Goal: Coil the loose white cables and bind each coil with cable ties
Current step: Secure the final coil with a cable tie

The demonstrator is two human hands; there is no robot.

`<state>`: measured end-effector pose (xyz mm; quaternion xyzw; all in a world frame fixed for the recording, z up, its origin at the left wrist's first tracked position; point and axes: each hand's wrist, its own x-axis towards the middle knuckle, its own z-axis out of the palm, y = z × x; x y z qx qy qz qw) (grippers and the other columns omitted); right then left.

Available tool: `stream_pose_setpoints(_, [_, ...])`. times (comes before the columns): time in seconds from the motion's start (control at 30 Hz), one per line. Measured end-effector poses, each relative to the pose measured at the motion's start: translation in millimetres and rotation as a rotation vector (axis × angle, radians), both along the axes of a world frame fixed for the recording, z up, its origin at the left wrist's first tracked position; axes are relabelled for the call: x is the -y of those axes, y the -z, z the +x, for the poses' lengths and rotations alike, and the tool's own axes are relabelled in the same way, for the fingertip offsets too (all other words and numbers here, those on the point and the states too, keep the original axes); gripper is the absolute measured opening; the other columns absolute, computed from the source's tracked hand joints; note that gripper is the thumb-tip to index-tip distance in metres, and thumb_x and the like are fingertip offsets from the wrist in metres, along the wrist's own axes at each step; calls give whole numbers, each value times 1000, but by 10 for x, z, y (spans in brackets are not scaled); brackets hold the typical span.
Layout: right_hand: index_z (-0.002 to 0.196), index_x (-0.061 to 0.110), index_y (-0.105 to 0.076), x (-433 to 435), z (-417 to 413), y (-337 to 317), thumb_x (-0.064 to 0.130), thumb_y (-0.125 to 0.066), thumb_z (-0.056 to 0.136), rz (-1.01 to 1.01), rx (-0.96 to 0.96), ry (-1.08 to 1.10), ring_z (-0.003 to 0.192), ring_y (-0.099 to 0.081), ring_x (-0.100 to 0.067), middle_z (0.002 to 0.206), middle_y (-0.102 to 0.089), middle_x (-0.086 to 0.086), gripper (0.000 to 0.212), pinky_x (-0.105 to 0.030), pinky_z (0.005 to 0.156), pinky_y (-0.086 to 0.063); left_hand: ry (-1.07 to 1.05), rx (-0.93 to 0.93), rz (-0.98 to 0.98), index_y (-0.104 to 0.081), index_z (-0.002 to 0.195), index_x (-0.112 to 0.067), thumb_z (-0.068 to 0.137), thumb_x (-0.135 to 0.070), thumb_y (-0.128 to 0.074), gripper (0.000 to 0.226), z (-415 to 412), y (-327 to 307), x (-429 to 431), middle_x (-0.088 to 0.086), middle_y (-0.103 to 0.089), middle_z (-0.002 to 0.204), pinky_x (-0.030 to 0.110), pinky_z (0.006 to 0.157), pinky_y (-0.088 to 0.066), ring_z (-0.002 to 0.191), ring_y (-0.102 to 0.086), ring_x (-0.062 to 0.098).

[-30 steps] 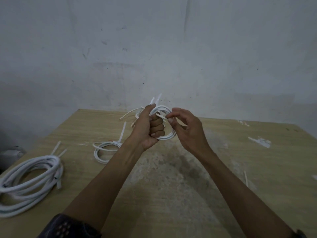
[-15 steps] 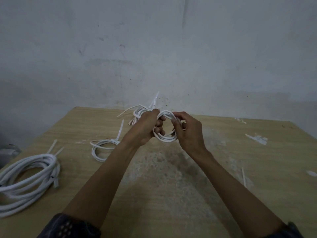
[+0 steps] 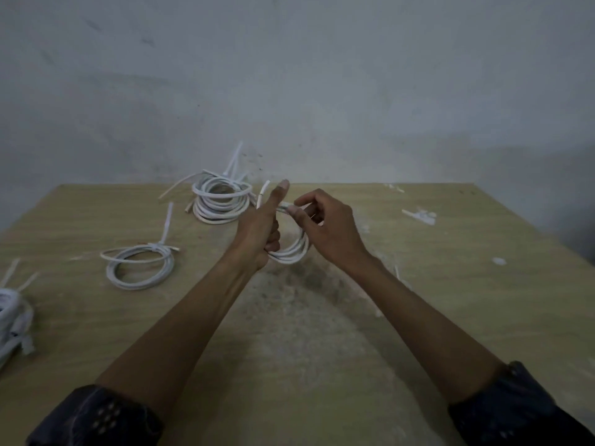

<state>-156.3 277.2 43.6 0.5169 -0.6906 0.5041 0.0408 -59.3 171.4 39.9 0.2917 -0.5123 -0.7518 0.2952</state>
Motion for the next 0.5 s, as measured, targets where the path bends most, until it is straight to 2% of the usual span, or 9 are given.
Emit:
stream_pose_setpoints(0.13, [92, 14, -68, -291, -217, -128, 46, -61, 96, 215, 92, 39, 57, -66, -2, 73, -71, 3, 33, -26, 54, -52, 3, -3, 44, -31, 59, -24, 86, -35, -73, 51, -97, 76, -50, -5, -15, 45, 20, 40, -12, 36, -13, 12])
stream_pose_setpoints(0.17, [86, 11, -69, -447, -338, -175, 51, -57, 96, 342, 55, 112, 53, -65, -3, 68, -71, 3, 43, -26, 56, -52, -5, -14, 72, -31, 56, -24, 88, -33, -72, 52, -98, 84, -21, -5, -14, 45, 19, 39, -12, 36, -12, 12])
stream_pose_setpoints(0.23, [73, 7, -70, -797, -629, -235, 65, -53, 91, 740, -114, 273, 51, -67, -9, 56, -70, 1, 63, -30, 64, -56, -30, -33, 117, -32, 54, -24, 90, -30, -70, 52, -73, 81, 37, -6, -13, 44, 18, 38, -13, 35, -11, 12])
stream_pose_setpoints(0.3, [70, 7, -72, -1061, -809, -213, 68, -63, 83, 1119, -150, 339, 53, -70, -15, 55, -70, 0, 63, -35, 69, -61, -39, -39, 147, -30, 55, -24, 91, -28, -68, 52, -48, 72, 56, -7, -13, 43, 17, 37, -12, 34, -10, 11])
stream_pose_setpoints(0.33, [72, 7, -73, -1120, -852, -165, 65, -69, 81, 1219, -115, 310, 56, -72, -17, 60, -72, -2, 59, -36, 69, -62, -39, -42, 159, -29, 55, -24, 91, -27, -67, 52, -53, 73, 55, -7, -13, 43, 16, 36, -12, 34, -10, 11])
stream_pose_setpoints(0.43, [70, 6, -70, -1145, -867, -19, 57, -78, 77, 1247, -63, 290, 53, -71, -19, 62, -72, -6, 52, -34, 65, -61, -45, -55, 193, -29, 57, -23, 93, -25, -65, 50, -70, 72, 53, -7, -12, 43, 15, 35, -13, 34, -9, 11])
stream_pose_setpoints(0.5, [81, 6, -68, -1125, -879, 52, 40, -84, 77, 1185, -49, 324, 60, -72, -20, 71, -72, -9, 37, -38, 68, -63, -46, -68, 208, -29, 57, -23, 93, -25, -64, 50, -50, 60, 65, -7, -12, 44, 15, 34, -13, 34, -9, 11])
